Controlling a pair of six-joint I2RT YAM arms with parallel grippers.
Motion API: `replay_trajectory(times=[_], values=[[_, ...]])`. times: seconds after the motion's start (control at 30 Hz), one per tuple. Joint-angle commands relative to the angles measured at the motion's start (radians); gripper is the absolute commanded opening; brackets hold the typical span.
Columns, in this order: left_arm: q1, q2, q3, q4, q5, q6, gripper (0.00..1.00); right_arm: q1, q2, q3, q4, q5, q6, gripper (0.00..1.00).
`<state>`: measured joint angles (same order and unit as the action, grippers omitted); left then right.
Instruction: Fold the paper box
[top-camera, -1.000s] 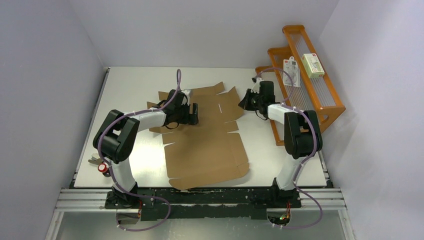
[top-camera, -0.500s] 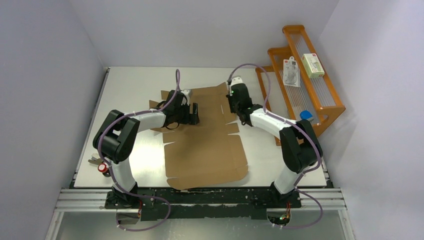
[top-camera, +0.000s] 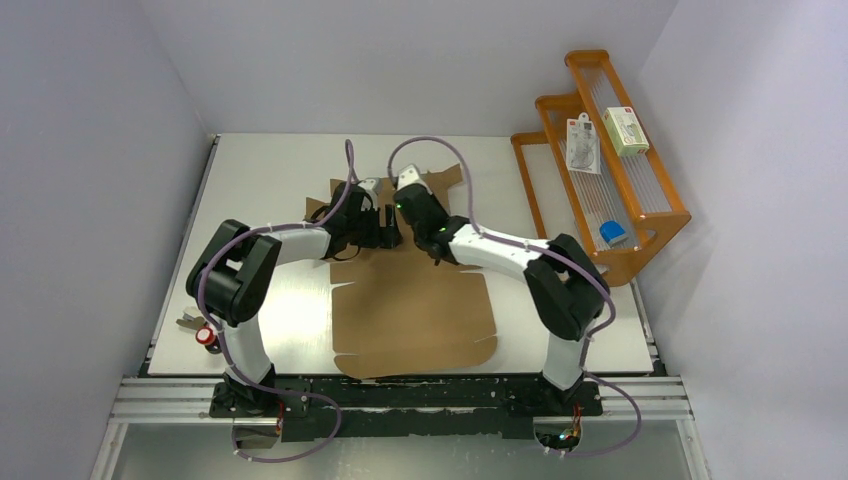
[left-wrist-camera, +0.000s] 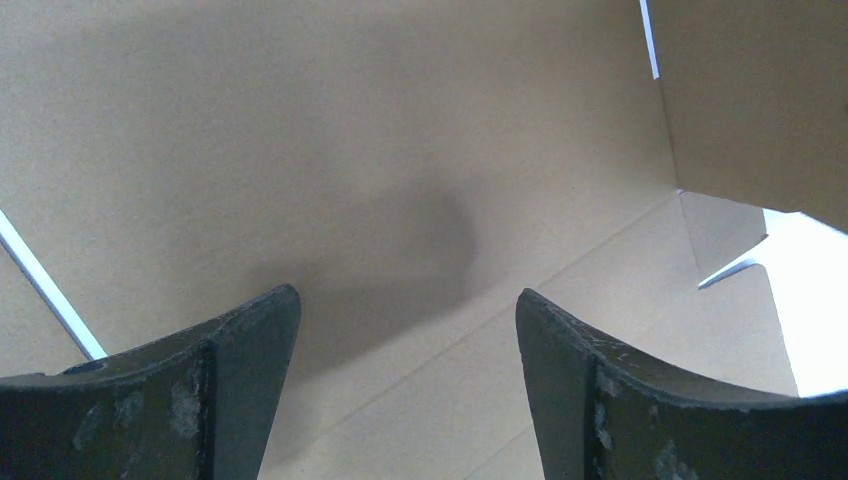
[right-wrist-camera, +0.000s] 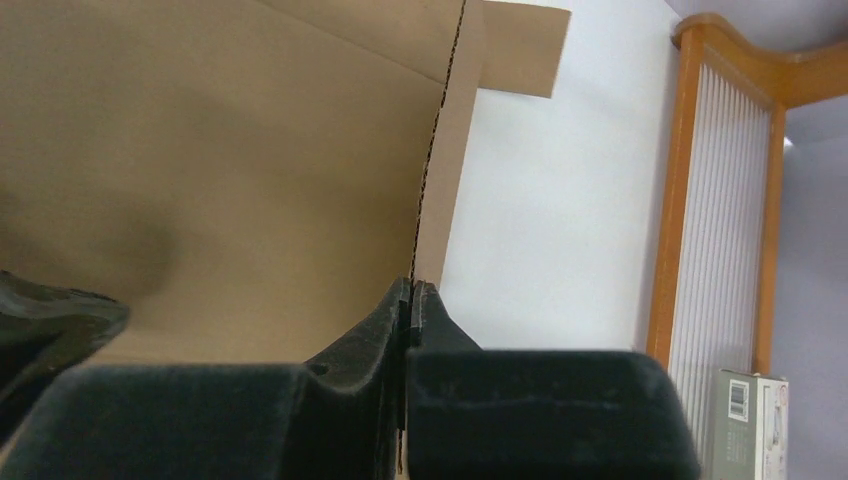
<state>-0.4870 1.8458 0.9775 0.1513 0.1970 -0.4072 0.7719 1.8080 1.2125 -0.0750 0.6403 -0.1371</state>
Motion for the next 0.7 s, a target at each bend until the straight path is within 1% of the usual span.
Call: replay_trajectory(times=[0.0,0.1,0.27,0.4,0.67], values=[[-0.009,0.055,-0.051,-0.027,0.072,-0.038,0.85,0.058,0.094,0.068,-0.055,0.068,-0.021,0.0],[-0.009,0.047,-0.066,-0.015,0.067,-0.046,0.85,0.066,0.124,0.084,-0.064,0.084,-0.025,0.0],[-0.009,0.048,-0.069,-0.01,0.063,-0.054,0.84,0.068,0.113,0.079,-0.052,0.093,-0.03,0.01],[-0.009,0.052,-0.067,-0.016,0.051,-0.055,0.84,0.067,0.087,0.072,-0.04,0.115,-0.046,0.08],[-0.009,0.038,-0.069,-0.036,0.021,-0.055,0.84,0.062,0.109,0.024,0.026,0.319,-0.119,0.1]])
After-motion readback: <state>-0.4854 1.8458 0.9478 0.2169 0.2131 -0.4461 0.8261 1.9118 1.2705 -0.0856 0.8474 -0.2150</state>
